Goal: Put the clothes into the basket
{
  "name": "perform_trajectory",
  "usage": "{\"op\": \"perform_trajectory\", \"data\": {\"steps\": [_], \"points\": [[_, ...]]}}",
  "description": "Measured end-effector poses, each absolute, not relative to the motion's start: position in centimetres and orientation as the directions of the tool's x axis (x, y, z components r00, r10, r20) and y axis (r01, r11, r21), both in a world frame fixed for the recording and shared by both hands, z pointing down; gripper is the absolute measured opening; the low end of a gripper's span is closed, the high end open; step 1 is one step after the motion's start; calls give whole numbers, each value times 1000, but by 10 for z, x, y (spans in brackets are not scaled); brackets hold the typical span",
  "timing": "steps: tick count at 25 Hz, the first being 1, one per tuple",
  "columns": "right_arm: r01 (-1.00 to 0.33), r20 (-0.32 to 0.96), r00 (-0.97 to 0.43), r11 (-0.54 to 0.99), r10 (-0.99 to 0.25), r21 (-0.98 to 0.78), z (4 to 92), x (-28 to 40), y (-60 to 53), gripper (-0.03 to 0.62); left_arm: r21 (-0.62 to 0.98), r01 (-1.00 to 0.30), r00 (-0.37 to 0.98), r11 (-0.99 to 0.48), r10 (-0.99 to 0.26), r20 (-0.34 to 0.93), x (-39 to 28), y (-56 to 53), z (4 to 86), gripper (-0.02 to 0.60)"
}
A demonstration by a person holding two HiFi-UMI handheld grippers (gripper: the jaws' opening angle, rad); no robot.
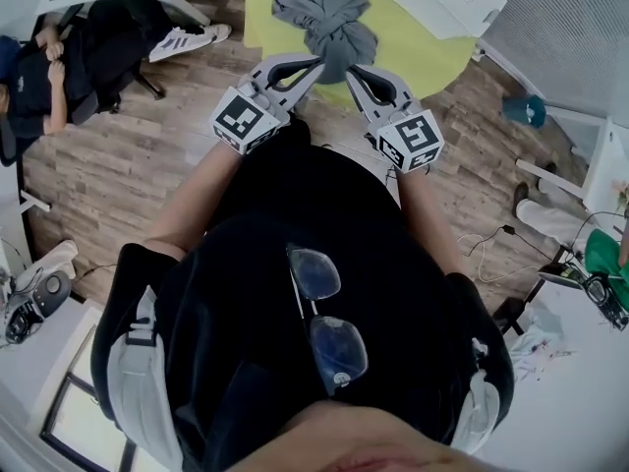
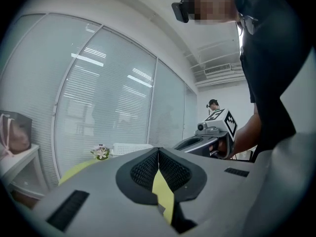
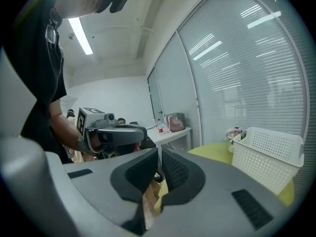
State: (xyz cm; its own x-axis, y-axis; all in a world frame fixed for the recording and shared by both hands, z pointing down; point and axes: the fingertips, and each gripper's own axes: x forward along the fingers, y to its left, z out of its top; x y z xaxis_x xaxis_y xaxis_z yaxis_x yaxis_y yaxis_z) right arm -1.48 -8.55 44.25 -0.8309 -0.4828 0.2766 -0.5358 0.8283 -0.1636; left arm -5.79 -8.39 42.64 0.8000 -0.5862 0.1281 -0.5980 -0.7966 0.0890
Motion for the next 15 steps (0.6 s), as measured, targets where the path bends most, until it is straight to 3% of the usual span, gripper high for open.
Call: {"op": "perform_trajectory", "data": {"steps": [15], "points": [[-732,516,-658,628,-549,-266,550,-37,-203,53,83,-510,854,-856,-492,171,-85,-191,489,11]]}}
